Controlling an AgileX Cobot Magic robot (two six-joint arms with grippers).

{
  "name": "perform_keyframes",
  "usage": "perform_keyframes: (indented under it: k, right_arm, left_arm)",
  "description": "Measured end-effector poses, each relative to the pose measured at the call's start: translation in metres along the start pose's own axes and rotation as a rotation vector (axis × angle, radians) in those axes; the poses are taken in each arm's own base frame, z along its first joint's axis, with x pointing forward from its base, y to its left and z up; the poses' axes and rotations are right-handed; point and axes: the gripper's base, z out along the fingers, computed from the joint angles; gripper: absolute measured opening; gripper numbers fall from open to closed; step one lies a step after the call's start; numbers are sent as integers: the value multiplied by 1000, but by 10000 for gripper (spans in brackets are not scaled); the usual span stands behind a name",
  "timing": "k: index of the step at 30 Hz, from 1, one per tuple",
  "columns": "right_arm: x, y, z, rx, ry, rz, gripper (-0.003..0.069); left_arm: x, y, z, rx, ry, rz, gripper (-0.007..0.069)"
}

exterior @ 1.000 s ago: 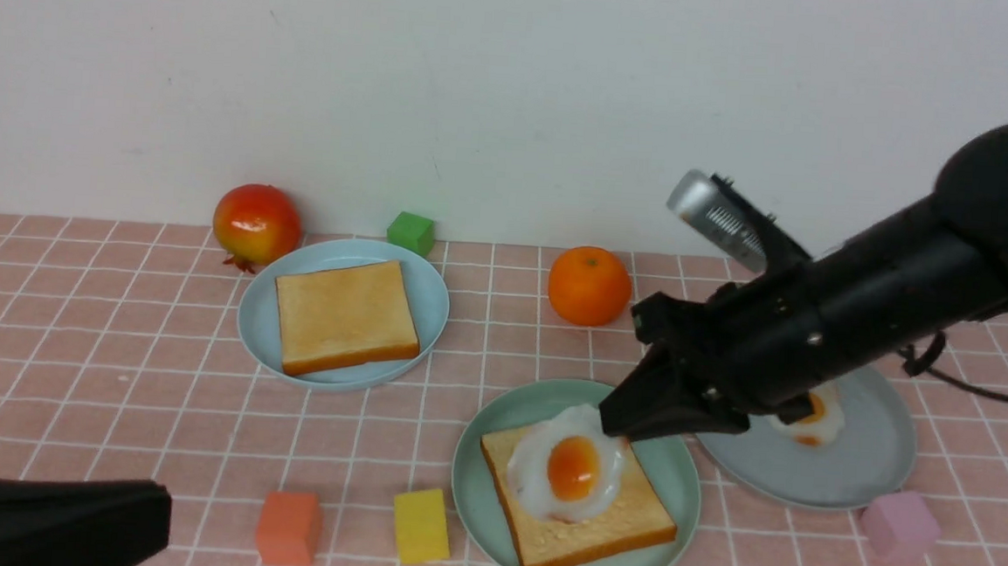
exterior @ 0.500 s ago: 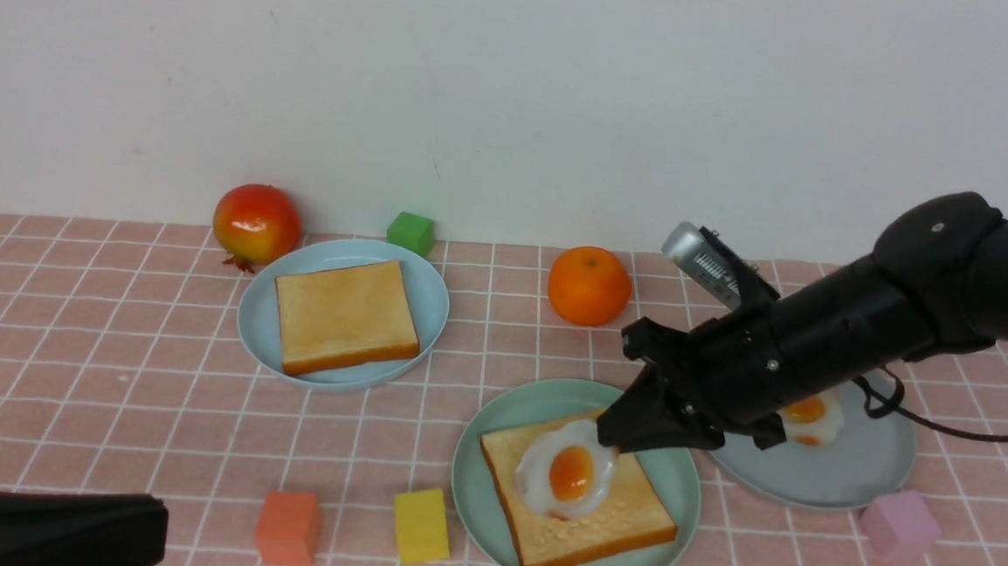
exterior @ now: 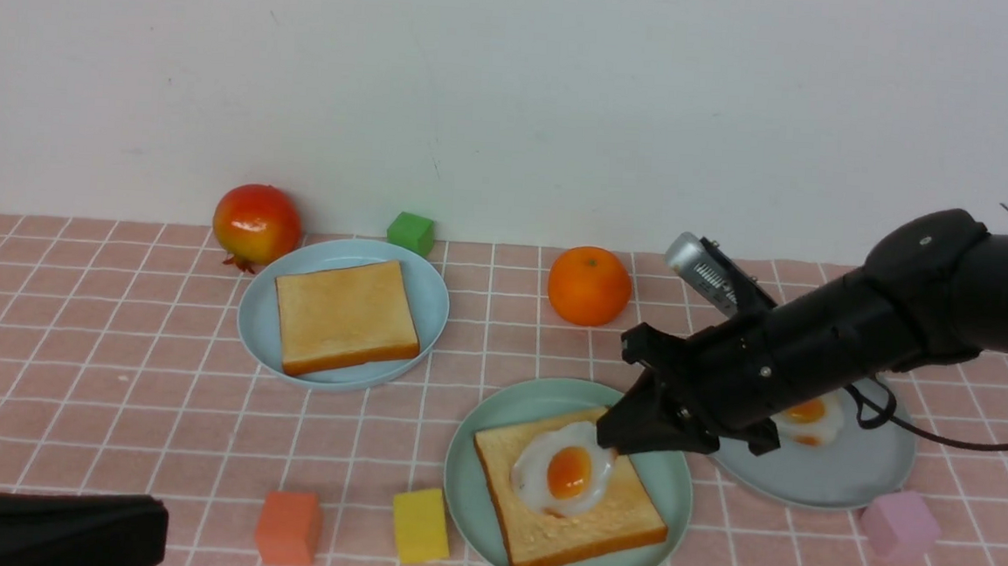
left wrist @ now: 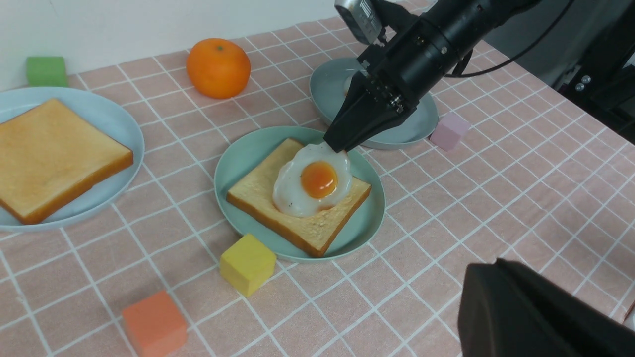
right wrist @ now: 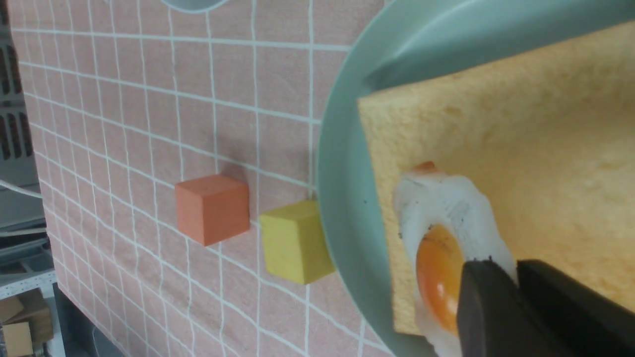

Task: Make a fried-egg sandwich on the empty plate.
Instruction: Use the right arm to place the fried egg on the slice of bread in the middle, then use the left arm to grab a slice of bread

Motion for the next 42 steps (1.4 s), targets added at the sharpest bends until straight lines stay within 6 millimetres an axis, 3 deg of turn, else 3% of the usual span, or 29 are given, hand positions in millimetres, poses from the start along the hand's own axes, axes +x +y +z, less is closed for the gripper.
perform_keyframes:
  k: [8,15,16,20,23,27,30,31,32,33,35,36,38,39,40,42]
  right_arm:
    - [0,-1,1,3,1,0,104]
    - [2,-4,1,34,23,-33,356]
    - [3,-4,0,45,30,-41,421]
    - [4,-2,-7,75,29,-60,511]
    - [5,5,-19,103,20,-93,526]
    - [17,26,-59,187,26,-182,471]
    - [39,45,-104,300,48,-257,328]
    - [42,46,-107,305,54,-253,318]
    - [56,57,-131,339,32,-279,239]
    - [58,58,-134,349,30,-285,215]
    - [78,69,-160,372,-5,-312,111]
    - [96,79,-182,381,-54,-344,30]
    - [117,91,-207,384,-127,-392,-3]
    - [119,92,-209,384,-134,-397,-4]
    - [138,99,-228,389,-190,-439,-1]
    - [152,104,-240,390,-222,-469,3]
  left_arm:
    - [0,0,0,0,0,-2,12]
    - [0,0,0,1,-2,-5,12]
    - [0,0,0,2,-3,-5,12]
    - [-1,0,0,3,-8,-5,12]
    - [-2,-1,0,7,-19,-5,12]
    - [-1,0,6,-4,16,-24,12]
    - [-5,1,29,-67,144,-17,12]
    - [-4,1,31,-73,154,-13,12]
    - [-12,1,48,-122,224,25,12]
    - [-12,2,53,-136,244,37,12]
    - [-23,4,74,-193,304,87,12]
    - [-34,10,102,-256,362,117,12]
    - [-42,24,131,-316,421,110,12]
    - [-44,27,134,-326,428,105,12]
    - [-50,45,157,-351,481,75,12]
    - [-52,65,180,-349,549,45,12]
